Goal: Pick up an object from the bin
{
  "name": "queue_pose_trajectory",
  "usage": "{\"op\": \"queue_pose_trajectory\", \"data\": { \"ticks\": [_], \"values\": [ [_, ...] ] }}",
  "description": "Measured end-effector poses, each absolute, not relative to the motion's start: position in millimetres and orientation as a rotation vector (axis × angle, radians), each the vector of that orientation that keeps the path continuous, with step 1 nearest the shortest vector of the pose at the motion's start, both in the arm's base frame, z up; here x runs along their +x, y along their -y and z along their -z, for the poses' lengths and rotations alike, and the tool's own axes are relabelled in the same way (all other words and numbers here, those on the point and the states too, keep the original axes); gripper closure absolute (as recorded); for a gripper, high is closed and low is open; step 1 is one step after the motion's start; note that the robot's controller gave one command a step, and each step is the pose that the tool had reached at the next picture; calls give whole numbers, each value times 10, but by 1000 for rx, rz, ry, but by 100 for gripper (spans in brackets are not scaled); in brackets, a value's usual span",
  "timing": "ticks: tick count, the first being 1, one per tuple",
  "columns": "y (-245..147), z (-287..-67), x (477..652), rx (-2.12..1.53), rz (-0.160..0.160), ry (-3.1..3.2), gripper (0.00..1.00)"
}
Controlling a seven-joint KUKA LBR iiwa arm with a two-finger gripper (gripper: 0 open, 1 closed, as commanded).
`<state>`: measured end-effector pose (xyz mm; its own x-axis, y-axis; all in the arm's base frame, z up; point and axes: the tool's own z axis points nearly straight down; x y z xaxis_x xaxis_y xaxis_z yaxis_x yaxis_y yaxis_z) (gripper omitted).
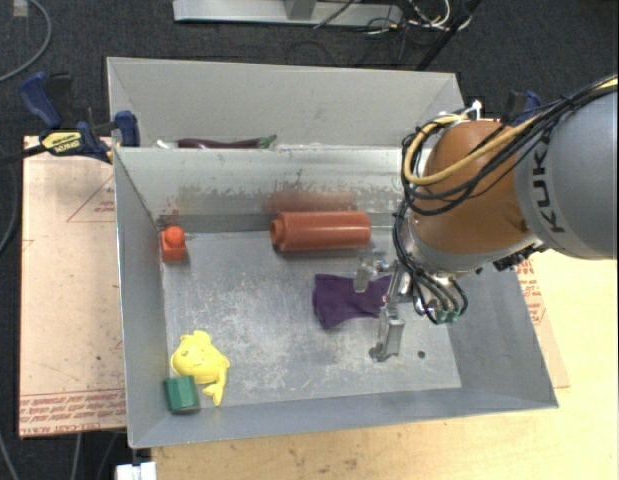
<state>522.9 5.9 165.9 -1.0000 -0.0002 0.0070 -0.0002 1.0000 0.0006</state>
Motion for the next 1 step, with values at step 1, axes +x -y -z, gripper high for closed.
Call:
{"op": "queue_pose_trajectory", "data": {
  "ticks": [1],
  "values": [
    [-60, -1703, 5244, 0, 1, 3142, 0]
  ]
}}
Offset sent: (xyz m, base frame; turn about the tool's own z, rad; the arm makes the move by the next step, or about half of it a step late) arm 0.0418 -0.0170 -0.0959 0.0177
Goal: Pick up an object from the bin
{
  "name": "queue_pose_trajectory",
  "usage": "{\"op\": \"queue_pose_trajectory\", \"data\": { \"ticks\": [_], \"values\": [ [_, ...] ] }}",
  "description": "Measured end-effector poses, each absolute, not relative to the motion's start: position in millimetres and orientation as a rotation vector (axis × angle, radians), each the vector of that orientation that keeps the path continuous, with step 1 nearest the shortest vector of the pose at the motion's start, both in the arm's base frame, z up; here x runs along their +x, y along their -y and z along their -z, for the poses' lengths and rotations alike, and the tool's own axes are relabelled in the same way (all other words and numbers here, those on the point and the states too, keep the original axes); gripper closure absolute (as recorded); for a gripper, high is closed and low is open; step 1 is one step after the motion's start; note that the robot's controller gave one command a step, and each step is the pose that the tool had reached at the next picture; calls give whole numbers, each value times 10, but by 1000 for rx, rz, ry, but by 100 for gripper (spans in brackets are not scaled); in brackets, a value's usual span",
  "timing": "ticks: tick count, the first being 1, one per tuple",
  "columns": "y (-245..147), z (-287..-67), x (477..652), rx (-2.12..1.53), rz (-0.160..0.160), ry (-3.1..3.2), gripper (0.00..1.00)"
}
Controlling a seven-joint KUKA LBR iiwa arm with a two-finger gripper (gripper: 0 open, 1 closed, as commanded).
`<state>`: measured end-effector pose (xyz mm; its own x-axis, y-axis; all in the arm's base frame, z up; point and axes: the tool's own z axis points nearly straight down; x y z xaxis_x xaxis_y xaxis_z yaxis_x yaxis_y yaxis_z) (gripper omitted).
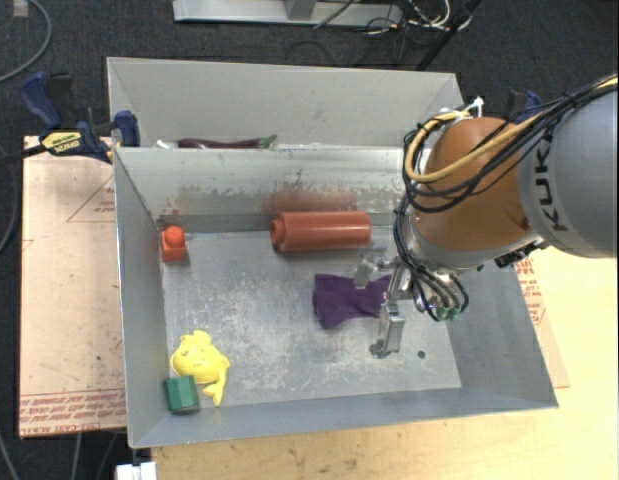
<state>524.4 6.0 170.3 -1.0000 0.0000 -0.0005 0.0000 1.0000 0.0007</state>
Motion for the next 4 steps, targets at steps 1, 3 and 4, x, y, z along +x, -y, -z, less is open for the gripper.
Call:
{"op": "queue_pose_trajectory", "data": {
  "ticks": [1, 3, 4],
  "values": [
    [50, -1049, 5542, 21, -2, -3139, 0],
    [123, -700, 5756, 94, -5, -3136, 0],
    [128, -693, 5752, 84, -3, -3135, 0]
  ]
}}
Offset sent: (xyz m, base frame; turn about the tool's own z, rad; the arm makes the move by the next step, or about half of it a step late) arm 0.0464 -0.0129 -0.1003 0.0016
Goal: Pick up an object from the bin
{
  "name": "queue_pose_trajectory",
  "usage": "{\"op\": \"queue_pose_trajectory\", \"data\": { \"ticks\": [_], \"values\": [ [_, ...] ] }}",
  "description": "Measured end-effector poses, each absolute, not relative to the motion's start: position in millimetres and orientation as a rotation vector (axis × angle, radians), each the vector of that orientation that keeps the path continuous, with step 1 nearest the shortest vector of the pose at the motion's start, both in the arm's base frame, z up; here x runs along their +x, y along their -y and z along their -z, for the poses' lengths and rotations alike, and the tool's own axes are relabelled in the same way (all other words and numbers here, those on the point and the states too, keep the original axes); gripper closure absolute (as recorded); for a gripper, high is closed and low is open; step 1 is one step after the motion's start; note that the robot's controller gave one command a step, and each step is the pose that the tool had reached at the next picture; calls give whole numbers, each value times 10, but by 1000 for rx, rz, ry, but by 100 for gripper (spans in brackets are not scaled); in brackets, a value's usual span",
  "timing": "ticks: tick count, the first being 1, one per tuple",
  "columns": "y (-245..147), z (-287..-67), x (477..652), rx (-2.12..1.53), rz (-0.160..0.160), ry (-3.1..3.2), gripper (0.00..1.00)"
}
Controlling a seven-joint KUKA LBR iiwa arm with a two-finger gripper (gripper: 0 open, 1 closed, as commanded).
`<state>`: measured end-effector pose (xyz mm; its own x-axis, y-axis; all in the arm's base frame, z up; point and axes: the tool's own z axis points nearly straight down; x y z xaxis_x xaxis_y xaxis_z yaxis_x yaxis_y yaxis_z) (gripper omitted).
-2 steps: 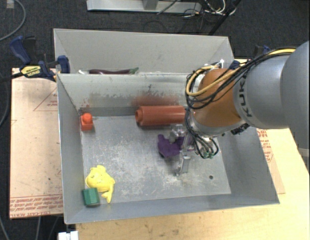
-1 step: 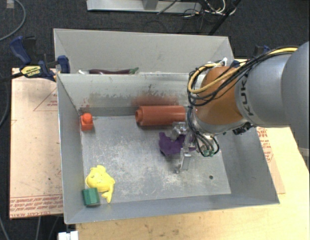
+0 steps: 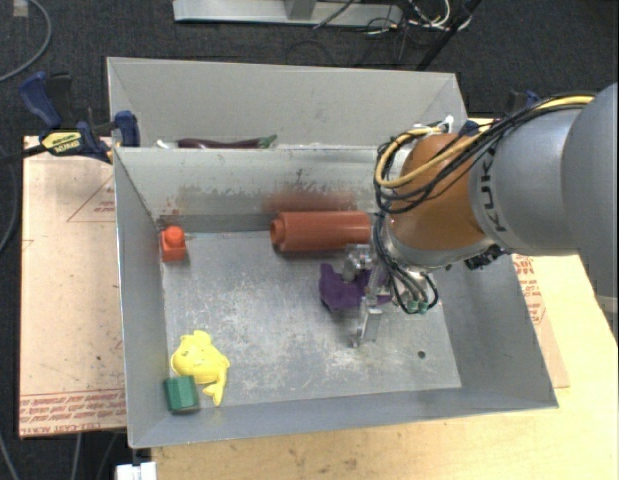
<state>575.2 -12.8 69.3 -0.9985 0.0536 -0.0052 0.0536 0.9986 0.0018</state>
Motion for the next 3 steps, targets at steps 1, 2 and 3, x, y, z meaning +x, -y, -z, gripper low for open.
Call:
{"op": "queue_pose_trajectory", "data": {
  "ticks": [1, 2, 3],
  "values": [
    [105, -702, 5761, 86, -7, -3134, 100],
    [109, -703, 5762, 90, -7, -3134, 100],
    [109, -706, 5763, 90, -7, -3134, 100]
  ]
}}
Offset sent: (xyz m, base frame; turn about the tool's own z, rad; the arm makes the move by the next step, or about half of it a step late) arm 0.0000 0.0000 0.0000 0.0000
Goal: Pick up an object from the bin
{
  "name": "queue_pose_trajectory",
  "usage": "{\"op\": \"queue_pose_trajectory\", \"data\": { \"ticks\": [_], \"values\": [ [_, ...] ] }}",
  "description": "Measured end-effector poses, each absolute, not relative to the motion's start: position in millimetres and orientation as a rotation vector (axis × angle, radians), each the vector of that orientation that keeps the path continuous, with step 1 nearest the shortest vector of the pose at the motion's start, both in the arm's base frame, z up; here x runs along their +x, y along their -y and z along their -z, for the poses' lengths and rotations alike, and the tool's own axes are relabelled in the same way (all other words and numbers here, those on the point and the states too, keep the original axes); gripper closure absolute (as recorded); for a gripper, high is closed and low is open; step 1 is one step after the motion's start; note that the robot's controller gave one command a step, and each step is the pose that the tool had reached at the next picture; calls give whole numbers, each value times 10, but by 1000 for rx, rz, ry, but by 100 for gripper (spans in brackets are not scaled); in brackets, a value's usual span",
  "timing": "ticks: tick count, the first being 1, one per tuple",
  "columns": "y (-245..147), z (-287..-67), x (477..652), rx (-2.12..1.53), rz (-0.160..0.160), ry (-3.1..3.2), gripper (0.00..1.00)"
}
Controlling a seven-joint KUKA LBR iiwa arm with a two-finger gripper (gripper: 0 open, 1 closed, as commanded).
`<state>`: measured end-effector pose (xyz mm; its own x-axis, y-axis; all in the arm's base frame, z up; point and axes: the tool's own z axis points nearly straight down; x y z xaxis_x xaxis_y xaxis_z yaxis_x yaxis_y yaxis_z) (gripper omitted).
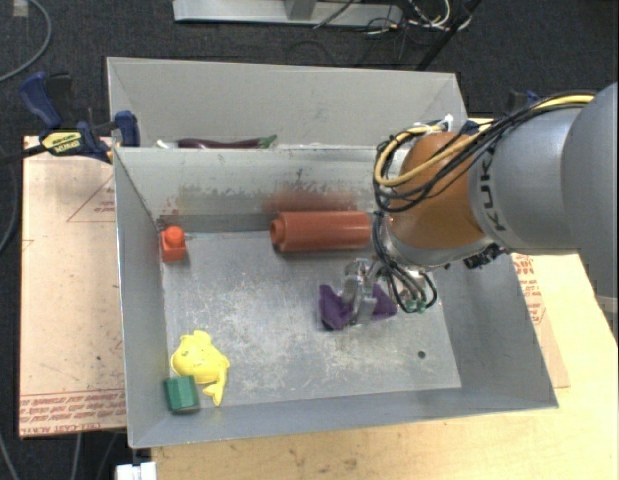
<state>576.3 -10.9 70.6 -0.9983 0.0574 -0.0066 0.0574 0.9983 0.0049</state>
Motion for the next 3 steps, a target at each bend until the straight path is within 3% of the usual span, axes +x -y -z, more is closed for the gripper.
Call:
{"op": "queue_pose_trajectory", "data": {
  "ticks": [1, 3],
  "values": [
    [108, -756, 5752, 90, -8, -3137, 100],
    [107, -1105, 5750, 89, -8, -3137, 100]
  ]
}}
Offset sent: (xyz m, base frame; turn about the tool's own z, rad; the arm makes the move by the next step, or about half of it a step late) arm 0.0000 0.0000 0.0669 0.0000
